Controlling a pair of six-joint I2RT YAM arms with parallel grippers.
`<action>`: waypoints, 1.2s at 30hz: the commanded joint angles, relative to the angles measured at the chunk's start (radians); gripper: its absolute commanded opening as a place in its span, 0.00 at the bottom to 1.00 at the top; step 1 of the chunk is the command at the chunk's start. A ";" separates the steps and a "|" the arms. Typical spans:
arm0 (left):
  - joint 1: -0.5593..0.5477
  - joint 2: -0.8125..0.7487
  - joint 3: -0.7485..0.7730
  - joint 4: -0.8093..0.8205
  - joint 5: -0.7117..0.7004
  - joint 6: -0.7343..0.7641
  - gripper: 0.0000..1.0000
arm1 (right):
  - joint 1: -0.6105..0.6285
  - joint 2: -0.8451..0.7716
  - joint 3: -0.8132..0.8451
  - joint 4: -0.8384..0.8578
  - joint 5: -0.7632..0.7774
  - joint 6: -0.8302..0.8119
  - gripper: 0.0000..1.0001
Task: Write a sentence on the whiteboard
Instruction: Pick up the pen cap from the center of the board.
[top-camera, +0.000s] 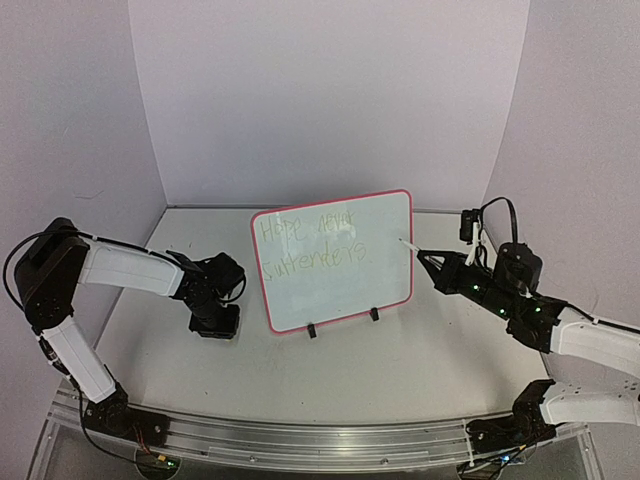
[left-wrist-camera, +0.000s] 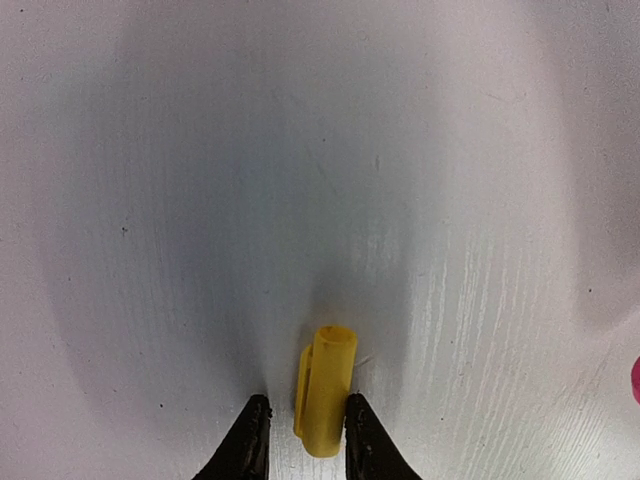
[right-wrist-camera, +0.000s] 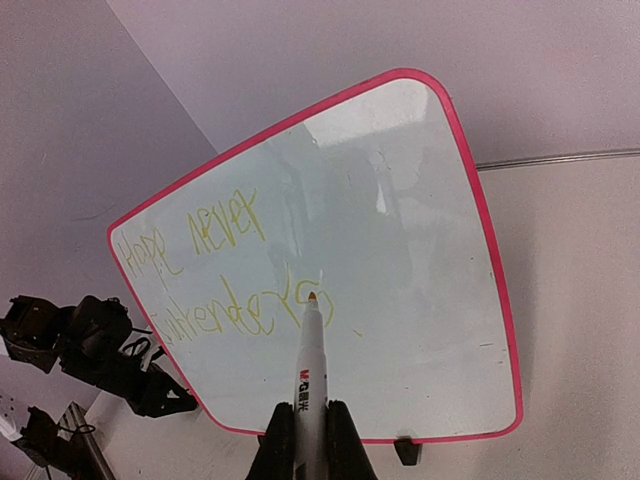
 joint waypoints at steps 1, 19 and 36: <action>-0.003 -0.010 0.030 -0.038 -0.019 0.049 0.25 | -0.005 0.007 -0.005 0.013 0.010 0.007 0.00; -0.016 0.053 0.074 -0.111 -0.013 0.149 0.04 | -0.004 0.012 -0.002 0.011 0.008 0.011 0.00; -0.015 -0.251 0.076 -0.159 -0.165 0.122 0.00 | -0.005 -0.032 0.138 -0.204 -0.148 -0.034 0.00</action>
